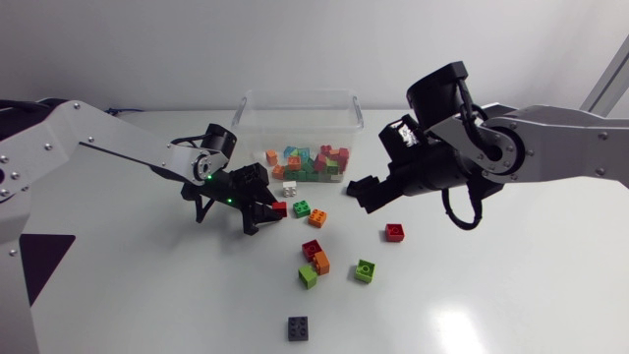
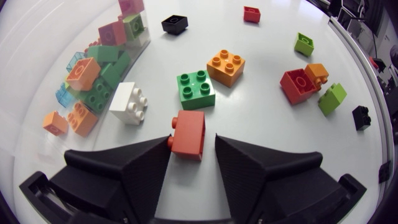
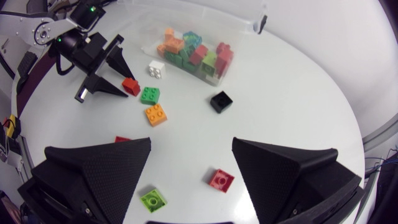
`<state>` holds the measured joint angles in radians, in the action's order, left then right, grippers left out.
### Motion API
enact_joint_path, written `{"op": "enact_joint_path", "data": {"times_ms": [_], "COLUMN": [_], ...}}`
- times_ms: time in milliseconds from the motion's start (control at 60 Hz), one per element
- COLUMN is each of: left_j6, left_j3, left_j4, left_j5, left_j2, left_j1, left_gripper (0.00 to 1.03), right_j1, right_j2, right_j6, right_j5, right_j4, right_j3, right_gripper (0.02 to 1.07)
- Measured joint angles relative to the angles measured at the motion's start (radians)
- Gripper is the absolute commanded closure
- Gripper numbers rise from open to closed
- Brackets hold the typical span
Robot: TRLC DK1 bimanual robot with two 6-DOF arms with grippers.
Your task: Place the duplo bricks in the container
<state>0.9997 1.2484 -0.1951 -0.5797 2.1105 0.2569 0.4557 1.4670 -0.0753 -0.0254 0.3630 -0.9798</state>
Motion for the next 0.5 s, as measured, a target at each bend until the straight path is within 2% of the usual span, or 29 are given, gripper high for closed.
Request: {"op": "enact_joint_path", "data": {"times_ms": [50, 133, 317, 500], "left_j6": [0.003, 0.007, 0.012, 0.011], "left_j3": [0.000, 0.000, 0.003, -0.030], "left_j4": [-0.017, -0.066, -0.158, -0.174], "left_j5": [0.000, -0.001, -0.007, -0.007], "left_j2": [0.000, 0.000, -0.017, -0.099], "left_j1": [0.000, 0.000, 0.002, 0.002], "left_gripper": [0.73, 0.75, 0.76, 0.76], "right_j1": [-0.005, -0.016, -0.058, -0.090], "right_j2": [0.000, 0.010, 0.091, 0.198], "right_j6": [0.004, 0.021, 0.062, 0.100], "right_j5": [0.008, 0.024, 0.039, 0.044], "right_j4": [0.040, 0.097, 0.162, 0.196], "right_j3": [0.000, -0.006, -0.051, -0.087], "right_gripper": [0.11, 0.12, 0.16, 0.16]}}
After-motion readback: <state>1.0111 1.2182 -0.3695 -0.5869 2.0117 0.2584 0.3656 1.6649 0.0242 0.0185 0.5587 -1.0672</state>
